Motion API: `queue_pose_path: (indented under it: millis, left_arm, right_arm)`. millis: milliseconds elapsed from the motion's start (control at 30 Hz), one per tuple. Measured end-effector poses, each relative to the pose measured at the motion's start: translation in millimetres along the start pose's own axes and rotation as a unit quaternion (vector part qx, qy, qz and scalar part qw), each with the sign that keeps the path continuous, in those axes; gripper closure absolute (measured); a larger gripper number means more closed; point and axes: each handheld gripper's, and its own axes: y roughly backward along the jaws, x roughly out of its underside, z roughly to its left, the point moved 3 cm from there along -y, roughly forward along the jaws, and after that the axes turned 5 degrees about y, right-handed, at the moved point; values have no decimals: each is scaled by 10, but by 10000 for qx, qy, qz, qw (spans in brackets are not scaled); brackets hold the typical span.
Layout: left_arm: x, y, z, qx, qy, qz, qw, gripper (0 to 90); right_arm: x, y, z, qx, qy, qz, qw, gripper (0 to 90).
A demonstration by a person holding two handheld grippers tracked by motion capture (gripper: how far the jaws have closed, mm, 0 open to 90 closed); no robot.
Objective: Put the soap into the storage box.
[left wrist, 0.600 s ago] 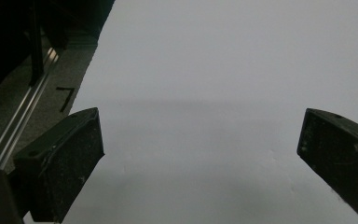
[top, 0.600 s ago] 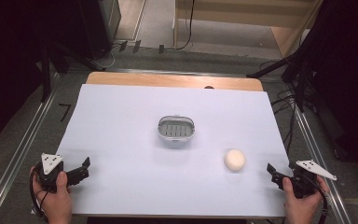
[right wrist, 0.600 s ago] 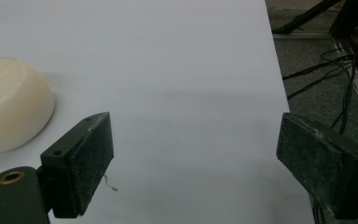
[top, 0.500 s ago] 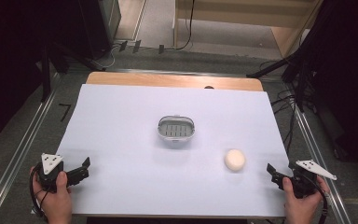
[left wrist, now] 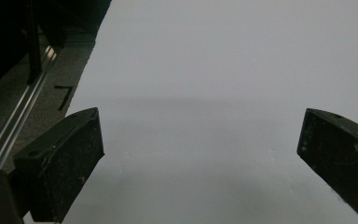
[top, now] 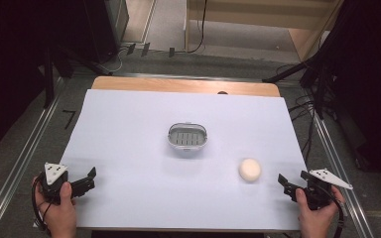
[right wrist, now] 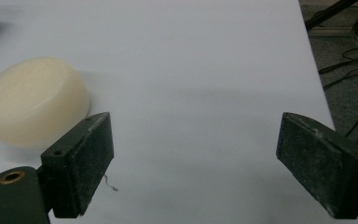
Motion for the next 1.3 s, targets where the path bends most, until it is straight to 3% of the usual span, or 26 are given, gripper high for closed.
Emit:
queue_pose_path:
  millis: [267,467,600,733,933,1067,1300]
  left_arm:
    - [1,-3,-8,-32,-37,28,10000,9]
    - [0,-18,-9,-136,-51,90,9999,9]
    - [5,-41,-37,-469,-171,175,9986,9]
    - [3,-42,-22,-369,-77,191,9991,9]
    - [6,-43,-52,-460,-228,168,9985,9]
    - [1,-49,-27,-338,-69,216,9992,9]
    - [6,-49,-58,-397,-252,234,9986,9]
  right_arm:
    - [-37,-71,170,-107,266,60,9996,116]
    - [-42,-102,253,-211,165,104,9996,118]
    - [-54,-140,303,-247,175,153,9994,130]
    - [-95,-164,351,-345,95,111,9993,130]
    - [-176,-135,417,-391,224,79,9990,129]
    - [-217,-122,452,-465,292,91,9985,129]
    - [-291,-198,612,-709,377,162,9966,127]
